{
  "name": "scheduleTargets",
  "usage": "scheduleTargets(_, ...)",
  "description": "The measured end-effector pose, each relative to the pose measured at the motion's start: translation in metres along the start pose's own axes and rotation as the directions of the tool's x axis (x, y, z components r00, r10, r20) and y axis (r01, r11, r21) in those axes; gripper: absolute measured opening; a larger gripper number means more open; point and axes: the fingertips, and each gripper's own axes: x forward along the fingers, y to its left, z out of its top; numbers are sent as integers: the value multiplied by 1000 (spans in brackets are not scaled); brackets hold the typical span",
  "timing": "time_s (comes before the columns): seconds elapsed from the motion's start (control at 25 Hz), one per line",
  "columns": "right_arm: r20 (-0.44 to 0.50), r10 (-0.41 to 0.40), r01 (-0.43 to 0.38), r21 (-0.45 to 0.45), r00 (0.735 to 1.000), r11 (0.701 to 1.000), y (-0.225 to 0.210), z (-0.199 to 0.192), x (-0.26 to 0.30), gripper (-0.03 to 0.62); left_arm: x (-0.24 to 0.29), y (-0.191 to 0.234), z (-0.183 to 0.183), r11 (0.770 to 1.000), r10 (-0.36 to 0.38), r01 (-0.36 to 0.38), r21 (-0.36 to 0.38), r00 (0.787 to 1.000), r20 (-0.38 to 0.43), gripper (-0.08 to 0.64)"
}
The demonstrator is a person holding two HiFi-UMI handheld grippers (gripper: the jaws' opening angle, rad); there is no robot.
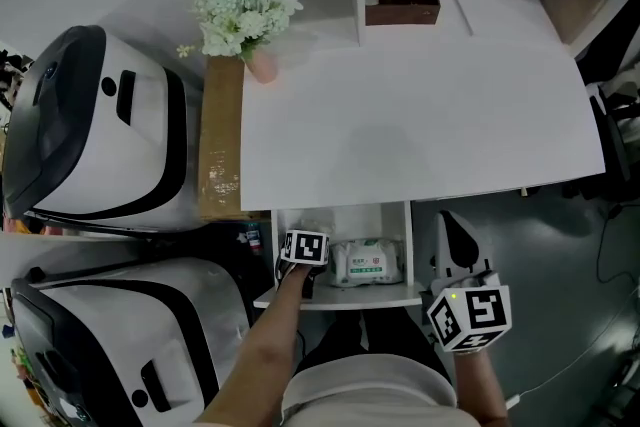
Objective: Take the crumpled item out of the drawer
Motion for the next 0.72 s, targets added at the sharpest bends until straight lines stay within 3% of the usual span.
scheduleTargets(0.12,-8,-2,2,0,1000,1000,-3,-1,2,2,10,1,-11,1000,17,-18,-24,999,-45,252)
scheduleTargets(0.48,-28,-1,1,2,1000,1000,-12,-7,4,2,15,3,-9,999,25,-26,-24,999,-30,251)
scheduleTargets(0.72,-31,14,-14,-1,999,1000,-12,-7,6,2,12,-1,-13,999,35,-33,21,997,-65,175)
